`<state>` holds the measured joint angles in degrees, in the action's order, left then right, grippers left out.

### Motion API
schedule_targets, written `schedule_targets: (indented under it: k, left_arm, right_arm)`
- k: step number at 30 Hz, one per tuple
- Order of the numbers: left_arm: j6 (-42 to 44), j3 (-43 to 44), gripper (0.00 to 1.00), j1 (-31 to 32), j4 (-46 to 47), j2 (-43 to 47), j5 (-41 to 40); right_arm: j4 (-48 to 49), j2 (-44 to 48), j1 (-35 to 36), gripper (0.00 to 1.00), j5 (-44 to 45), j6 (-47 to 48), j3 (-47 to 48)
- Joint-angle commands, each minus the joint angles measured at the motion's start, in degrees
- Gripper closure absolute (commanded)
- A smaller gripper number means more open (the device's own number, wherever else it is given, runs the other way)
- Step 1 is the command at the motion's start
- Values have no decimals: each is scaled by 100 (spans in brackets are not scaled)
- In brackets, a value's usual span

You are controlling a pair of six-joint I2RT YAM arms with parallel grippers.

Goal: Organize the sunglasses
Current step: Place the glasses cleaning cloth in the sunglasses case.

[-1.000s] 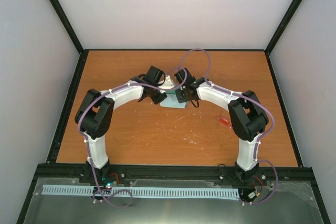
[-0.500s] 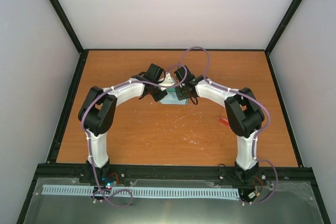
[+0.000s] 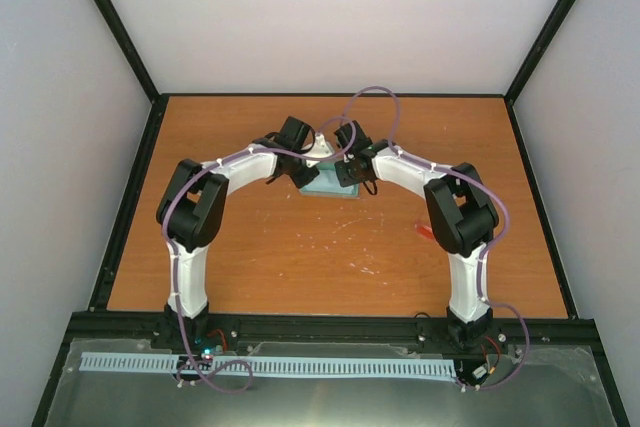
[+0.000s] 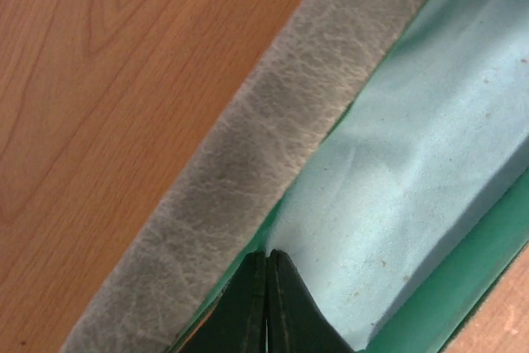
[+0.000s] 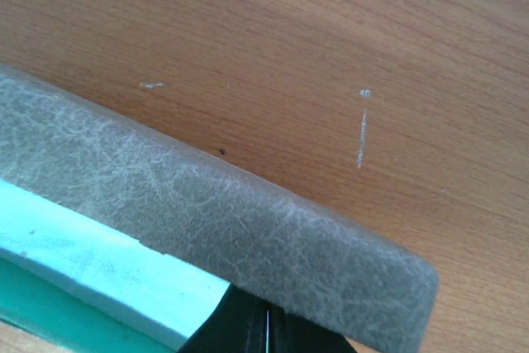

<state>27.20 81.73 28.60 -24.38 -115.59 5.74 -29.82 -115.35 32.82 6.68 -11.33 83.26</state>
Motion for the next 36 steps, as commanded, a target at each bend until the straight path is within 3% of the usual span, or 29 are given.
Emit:
schedule_targets:
  k: [1,6,11,16,26,31,36]
  left_arm:
    - [60,230,93,-56,-63,-117,162]
    - [40,212,83,-56,-149,-106,115]
    - [-33,200,75,-57,-214,-41,81]
    - [-111,36,70,-58,-219,98,66]
    - [-293,-687,50,6,-74,672,-2]
    - [-400,-1085,37,95,70,1010,-88]
    - [-519,-1328,32,158,142,1268,-187]
  right_arm:
    - [-1,-202,-71,97,-127,127,182]
    - [-65,-280,-83,96,-171,118,251]
    - [-89,-190,-83,79,-49,114,210]
    - [-66,-35,-83,74,15,48,77]
    - [80,537,-75,56,214,-170,-455]
    - [152,868,-27,53,296,-241,-752]
    - [108,1204,10,51,407,-383,-1023]
